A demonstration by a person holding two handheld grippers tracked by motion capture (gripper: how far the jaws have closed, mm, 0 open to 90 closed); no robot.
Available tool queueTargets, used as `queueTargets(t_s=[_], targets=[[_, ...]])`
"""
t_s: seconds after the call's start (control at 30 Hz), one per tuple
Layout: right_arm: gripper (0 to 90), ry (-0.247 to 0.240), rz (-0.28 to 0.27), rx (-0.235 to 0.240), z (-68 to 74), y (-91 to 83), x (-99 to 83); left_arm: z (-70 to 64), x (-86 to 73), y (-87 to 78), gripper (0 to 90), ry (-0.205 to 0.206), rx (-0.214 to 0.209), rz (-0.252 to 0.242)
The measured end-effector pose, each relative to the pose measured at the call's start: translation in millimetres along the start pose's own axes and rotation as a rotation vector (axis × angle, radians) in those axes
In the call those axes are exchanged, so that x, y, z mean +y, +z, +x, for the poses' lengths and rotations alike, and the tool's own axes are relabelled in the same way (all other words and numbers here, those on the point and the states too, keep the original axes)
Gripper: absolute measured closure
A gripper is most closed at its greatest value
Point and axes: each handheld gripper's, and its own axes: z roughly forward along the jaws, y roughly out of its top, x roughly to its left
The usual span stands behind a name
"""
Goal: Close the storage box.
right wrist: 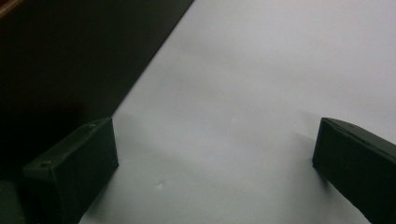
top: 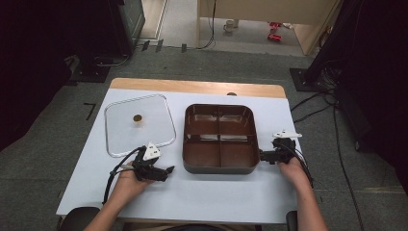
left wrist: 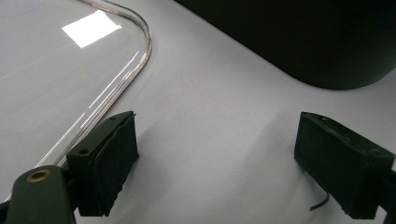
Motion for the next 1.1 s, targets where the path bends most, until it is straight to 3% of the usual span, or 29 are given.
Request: queueTargets(t_s=[0.27, 0.7, 0.83, 0.9, 1.1], targets=[[0.0, 0.001, 0.000, 0.000, 0.1, 0.0, 0.0, -1.1, 2.0, 0.2, 13.4, -0.012, 0.007, 0.013], [0.0, 0.001, 0.000, 0.000, 0.0, 0.0, 0.0, -0.7, 22.4, 1.8, 19.3, -0.050, 0.039, 0.159], [0.0, -0.001, 0.000, 0.000, -0.1, 0.0, 0.0, 3.5, 26.3, -0.2, 23.3, -0.056, 0.008, 0.186], [0.0, 0.000, 0.000, 0.000, 0.0, 0.0, 0.0, 7.5, 27.3, -3.1, 25.9, -0.086, -0.051, 0.188], [0.0, 0.000, 0.000, 0.001, -0.1, 0.0, 0.0, 7.3, 29.6, -9.4, 25.9, -0.047, -0.060, 0.181]])
